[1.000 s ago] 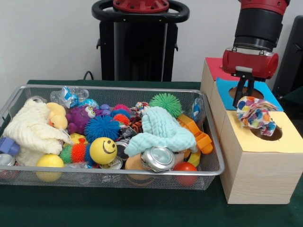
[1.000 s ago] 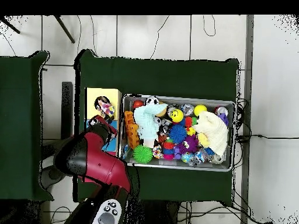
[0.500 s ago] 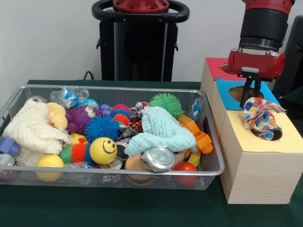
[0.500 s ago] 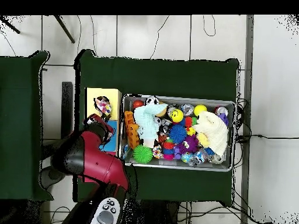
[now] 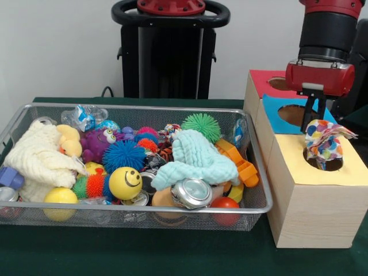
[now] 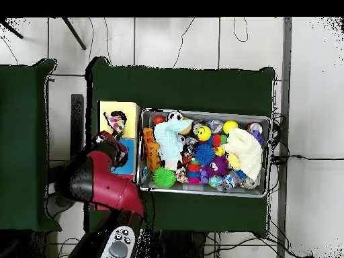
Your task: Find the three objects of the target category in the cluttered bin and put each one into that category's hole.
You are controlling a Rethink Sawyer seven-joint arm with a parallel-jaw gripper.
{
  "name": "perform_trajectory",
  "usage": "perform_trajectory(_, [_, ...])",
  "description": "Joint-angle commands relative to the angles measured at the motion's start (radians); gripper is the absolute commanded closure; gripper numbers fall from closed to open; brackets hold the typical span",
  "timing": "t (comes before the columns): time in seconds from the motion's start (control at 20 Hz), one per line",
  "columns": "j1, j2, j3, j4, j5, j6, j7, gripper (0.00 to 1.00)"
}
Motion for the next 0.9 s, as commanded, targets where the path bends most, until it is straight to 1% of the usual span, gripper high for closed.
perform_trajectory(0.05, [-0.024, 0.011, 0.133, -0.019, 0.022, 0.093, 0.203, 1.0])
perform_trajectory(0.4, [-0.039, 0.015, 0.166, -0.011, 0.015, 0.065, 0.214, 1.0])
perform_trajectory(0.75, [-0.042, 0.04, 0.194, -0.013, 0.011, 0.029, 0.226, 1.0])
perform_trajectory(0.9, [-0.035, 0.045, 0.189, -0.013, 0.015, 0.029, 0.223, 1.0])
